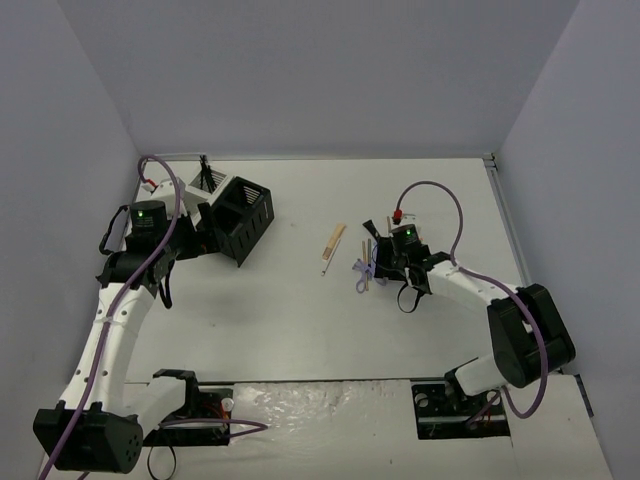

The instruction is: Organize the makeup

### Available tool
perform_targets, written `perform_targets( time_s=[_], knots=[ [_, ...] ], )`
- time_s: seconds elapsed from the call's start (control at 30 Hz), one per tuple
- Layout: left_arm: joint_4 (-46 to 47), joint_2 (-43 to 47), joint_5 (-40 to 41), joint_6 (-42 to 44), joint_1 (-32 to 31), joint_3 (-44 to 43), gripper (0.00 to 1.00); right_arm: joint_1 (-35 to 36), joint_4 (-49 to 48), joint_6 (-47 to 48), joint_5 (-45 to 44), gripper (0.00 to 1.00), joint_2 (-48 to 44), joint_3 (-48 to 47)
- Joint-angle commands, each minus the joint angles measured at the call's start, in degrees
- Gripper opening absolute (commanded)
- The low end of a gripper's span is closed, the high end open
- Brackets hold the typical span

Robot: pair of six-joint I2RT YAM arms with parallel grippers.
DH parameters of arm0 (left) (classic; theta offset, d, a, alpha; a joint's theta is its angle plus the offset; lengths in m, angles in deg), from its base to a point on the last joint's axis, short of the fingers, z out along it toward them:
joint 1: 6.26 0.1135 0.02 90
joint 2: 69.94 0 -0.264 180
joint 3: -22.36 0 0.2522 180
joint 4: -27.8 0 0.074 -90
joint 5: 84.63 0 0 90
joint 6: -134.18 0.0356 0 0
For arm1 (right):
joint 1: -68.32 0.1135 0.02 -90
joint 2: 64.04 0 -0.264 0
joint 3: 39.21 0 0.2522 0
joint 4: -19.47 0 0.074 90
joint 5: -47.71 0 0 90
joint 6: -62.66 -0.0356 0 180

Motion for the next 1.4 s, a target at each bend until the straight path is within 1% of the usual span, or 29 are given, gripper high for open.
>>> perform_targets(
  time_s=[0.0, 0.23, 0.43, 0.6, 0.77, 0.87, 1.03, 1.13, 1.37],
  knots=[
    [3.33, 1.04, -1.08, 0.29, -0.19, -0.88, 0.97, 3.18, -3.17, 2.18, 1.28, 0.52, 0.82, -1.77],
    [3.39, 1.05, -1.17, 0.35, -0.16, -0.74, 0.97, 3.74, -4.45, 3.51, 2.27, 0.5, 2.77, -1.92],
    [3.44, 0.87, -1.26, 0.31, -0.2, -0.74, 0.97, 3.74, -5.51, 4.05, 2.7, 0.53, 5.75, -1.92],
    [3.47, 0.73, -1.34, 0.35, -0.2, -0.74, 0.97, 3.83, -5.72, 4.21, 4.69, 0.52, 7.56, -1.78],
    [3.65, 0.7, -1.6, 0.35, -0.16, -0.74, 0.97, 4.88, -5.94, 4.73, 5.35, 0.43, 7.09, -1.82],
    [3.87, 0.69, -2.18, 0.35, -0.16, -0.59, 0.97, 6.08, -5.86, 5.05, 5.72, 0.35, 6.62, -2.43],
    [4.43, 0.56, -3.27, 0.26, -0.2, -0.44, 0.97, 7.21, -5.42, 5.04, 5.96, 0.24, 5.4, -3.35],
    [4.62, 0.5, -3.66, 0.17, -0.24, -0.3, 0.97, 7.45, -4.96, 5.01, 5.98, 0.22, 4.07, -3.7],
    [5.26, -0.04, -5.52, 0.05, -0.59, -0.13, 0.97, 8.51, -4.7, 5.3, 6.4, 0.21, 3.29, -4.69]
  ],
)
